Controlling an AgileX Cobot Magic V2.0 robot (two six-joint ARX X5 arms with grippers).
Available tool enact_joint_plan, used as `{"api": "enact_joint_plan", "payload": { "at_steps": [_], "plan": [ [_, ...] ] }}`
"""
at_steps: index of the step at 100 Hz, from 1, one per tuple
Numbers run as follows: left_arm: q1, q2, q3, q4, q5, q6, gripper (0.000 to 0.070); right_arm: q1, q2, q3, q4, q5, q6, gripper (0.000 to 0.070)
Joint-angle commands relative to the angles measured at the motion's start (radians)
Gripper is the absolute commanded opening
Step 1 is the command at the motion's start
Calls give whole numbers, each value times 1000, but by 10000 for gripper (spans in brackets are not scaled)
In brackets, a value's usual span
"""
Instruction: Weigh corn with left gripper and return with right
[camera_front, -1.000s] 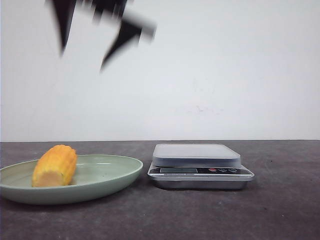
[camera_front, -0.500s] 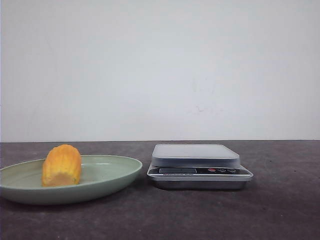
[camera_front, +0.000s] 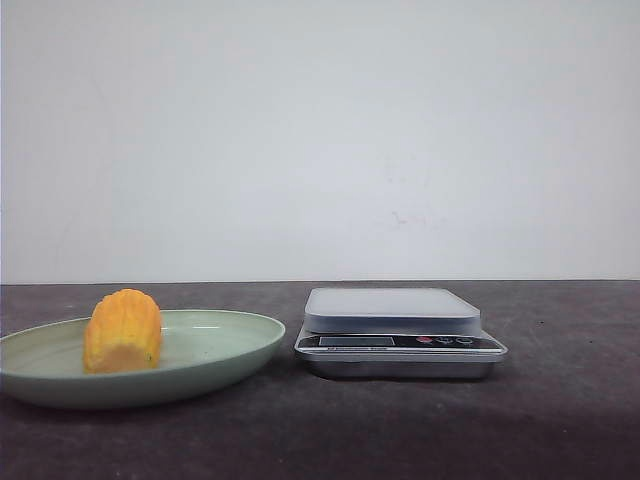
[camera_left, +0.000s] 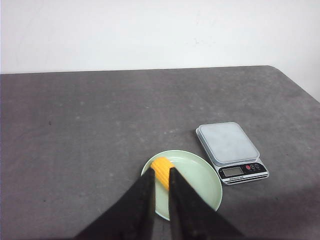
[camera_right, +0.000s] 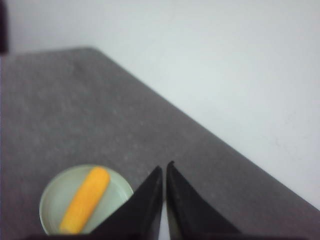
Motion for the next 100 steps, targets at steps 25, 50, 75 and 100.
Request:
{"api": "enact_joint_plan", "payload": {
  "at_steps": [25,50,75,100],
  "plan": [
    [-8,11,17,-1,-3,-11,16,-93,-67,23,507,-491,-532,7],
    [-8,11,17,-2,-3,-11,16,-183,-71,23,691,-526,-668,7],
    [-8,11,17,-2,-3,-11,16,-188,-69,23,690,-524,-629,6],
    [-8,11,17,-2,-3,-11,16,-230,-70,23,595,-254,-615,6]
  ]
}}
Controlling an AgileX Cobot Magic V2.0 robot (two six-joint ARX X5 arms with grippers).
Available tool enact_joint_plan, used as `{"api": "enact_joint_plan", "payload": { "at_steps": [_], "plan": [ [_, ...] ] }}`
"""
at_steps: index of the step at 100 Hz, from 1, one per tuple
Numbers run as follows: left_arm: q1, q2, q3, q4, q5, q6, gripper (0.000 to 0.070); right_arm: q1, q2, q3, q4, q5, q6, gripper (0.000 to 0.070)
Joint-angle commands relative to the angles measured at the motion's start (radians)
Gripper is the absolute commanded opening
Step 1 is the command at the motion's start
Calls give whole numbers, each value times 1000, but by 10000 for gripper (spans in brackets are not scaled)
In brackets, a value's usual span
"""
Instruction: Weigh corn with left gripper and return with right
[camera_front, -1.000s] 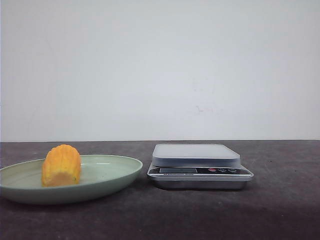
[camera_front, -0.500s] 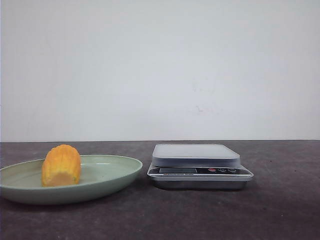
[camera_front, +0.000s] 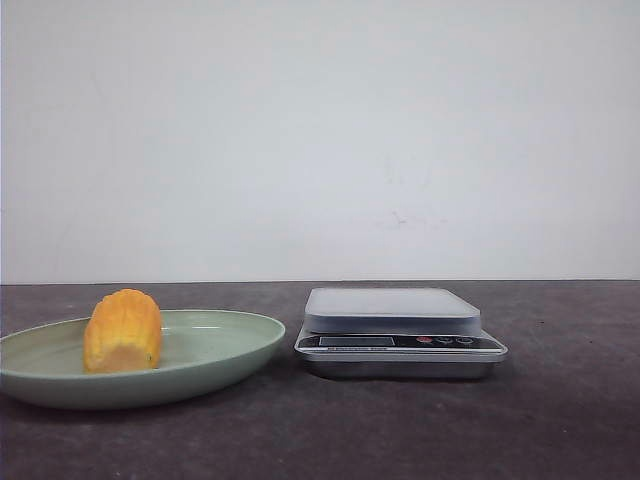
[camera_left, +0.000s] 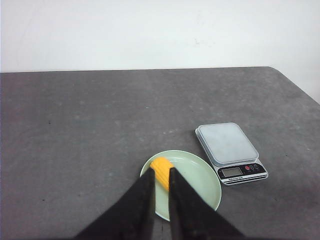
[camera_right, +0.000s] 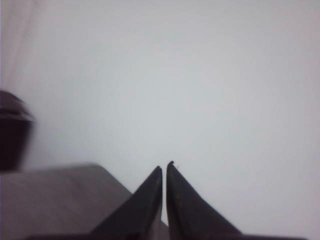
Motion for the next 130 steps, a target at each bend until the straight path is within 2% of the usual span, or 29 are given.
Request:
{"api": "enact_joint_plan", "payload": {
  "at_steps": [1,10,18,23,28,36,44,54,66,75,89,104,121,130],
  "plan": [
    [-8,11,17,-2,-3,-8,16,-6,8,18,-33,97,18,6],
    [-8,11,17,-2,-3,-8,16,-53,0,18,-146,126,40,6],
    [-8,11,17,-1,-3,-8,16,-144,-14,16,-274,71,100,6],
    [-8,11,17,-2,-3,-8,16,-222,-24,13,-360,-37,152,6],
    [-8,11,17,-2,-3,-8,16,-312,-40,-2,-422,-181,208,6],
    [-8,11,17,-2,-3,-8,16,-472,-78,-58,-447,-417,245,6],
    [-8,11,17,-2,-3,-8,16,-621,-134,-163,-388,-588,244,6],
    [-8,11,17,-1,-3,-8,16,-772,-235,-356,-217,-715,244,6],
    [-8,11,17,-2,-3,-8,16,-927,-380,-624,16,-774,244,6],
    [-8,11,17,-2,-3,-8,16,-1033,-503,-819,112,-787,257,6],
    [-8,11,17,-2,-3,-8,16,-1178,-726,-1081,112,-833,358,6],
    [-8,11,17,-2,-3,-8,16,-1296,-915,-1302,106,-902,415,6],
    [-8,11,17,-2,-3,-8,16,-1370,-993,-1451,143,-1007,464,6],
    [-8,11,17,-2,-3,-8,16,-1382,-1018,-1483,133,-1007,459,6]
  ]
}}
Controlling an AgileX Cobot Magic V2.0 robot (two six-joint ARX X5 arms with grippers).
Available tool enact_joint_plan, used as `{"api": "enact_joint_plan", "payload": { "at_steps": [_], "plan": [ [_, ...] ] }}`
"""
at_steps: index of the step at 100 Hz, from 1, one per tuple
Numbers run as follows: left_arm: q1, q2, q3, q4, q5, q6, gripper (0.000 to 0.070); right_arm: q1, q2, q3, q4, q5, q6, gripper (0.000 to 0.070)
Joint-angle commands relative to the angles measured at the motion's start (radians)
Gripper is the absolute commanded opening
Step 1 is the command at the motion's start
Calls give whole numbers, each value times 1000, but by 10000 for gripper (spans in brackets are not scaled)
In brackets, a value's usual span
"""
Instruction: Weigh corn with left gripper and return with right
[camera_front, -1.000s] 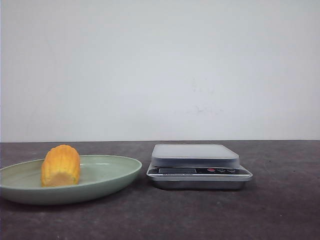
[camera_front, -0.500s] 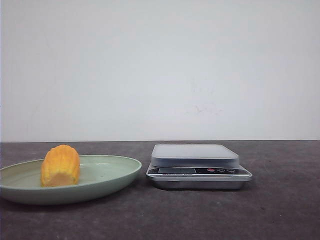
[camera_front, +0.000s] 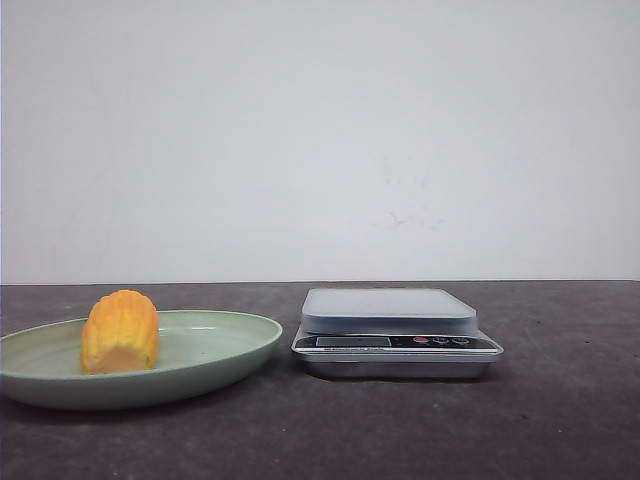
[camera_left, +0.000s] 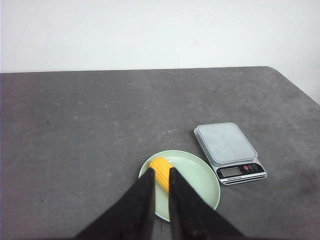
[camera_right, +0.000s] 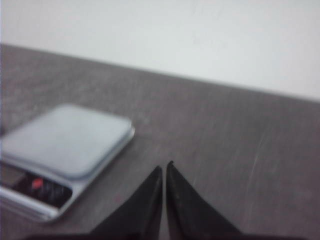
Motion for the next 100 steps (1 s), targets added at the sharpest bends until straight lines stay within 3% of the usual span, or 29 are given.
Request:
{"api": "enact_joint_plan", "payload": {
  "at_steps": [1,20,100],
  "plan": [
    [-8,10,17,-2,-3,-8,16,-3,-20,-8,16,-2,18,6],
    [-8,10,17,-2,-3,-8,16,-25,-83,-18,-98,4,23,6],
    [-8,10,17,-2,-3,-8,16,-68,-83,-18,-93,-3,17,6]
  ]
}}
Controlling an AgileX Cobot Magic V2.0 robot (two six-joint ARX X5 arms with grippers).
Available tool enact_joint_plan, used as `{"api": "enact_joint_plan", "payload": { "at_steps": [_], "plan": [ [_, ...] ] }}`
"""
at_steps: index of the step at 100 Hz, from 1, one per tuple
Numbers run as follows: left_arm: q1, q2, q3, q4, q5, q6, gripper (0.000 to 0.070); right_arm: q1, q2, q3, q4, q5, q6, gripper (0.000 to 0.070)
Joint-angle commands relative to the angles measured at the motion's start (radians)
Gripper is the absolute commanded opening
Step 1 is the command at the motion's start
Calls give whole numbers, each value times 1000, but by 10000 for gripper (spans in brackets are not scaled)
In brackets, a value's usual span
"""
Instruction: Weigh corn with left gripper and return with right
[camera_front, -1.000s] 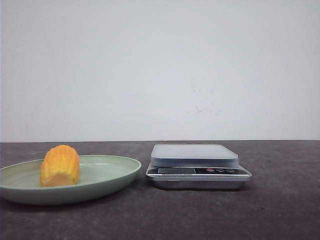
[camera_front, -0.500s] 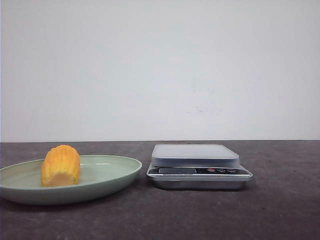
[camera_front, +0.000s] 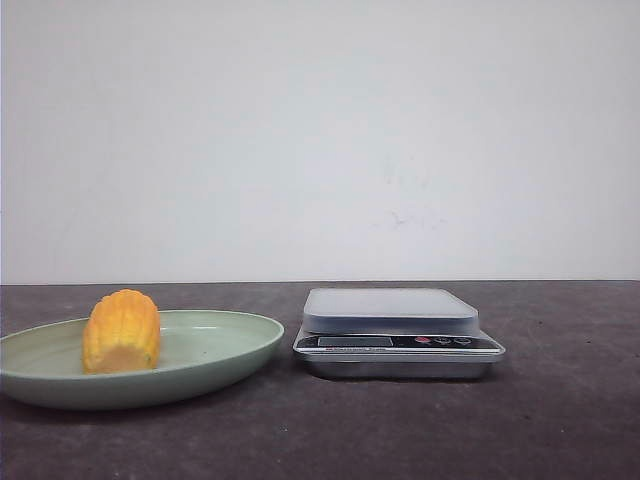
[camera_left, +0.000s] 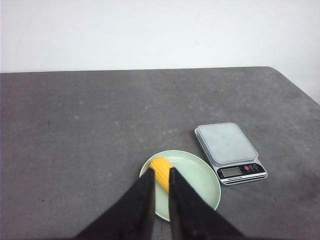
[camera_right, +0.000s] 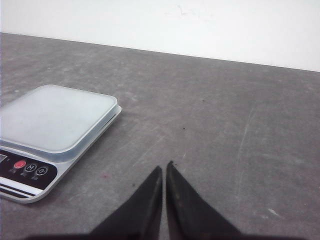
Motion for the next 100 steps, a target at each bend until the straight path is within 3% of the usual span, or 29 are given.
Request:
{"api": "enact_joint_plan", "payload": {
  "at_steps": [1,74,87,100],
  "plan": [
    [-8,10,17,-2,-3,-8,16,-2,0,-2,2,-1,10,6],
    [-7,10,18,-8,-3,20,16,-2,0,-2,2,-1,10,6],
    [38,10,0,115,-9,75,16,-2,0,-2,2,-1,10,6],
    [105,-15,-148,461,36,177,16,-2,0,-2,2,-1,10,6]
  ]
}}
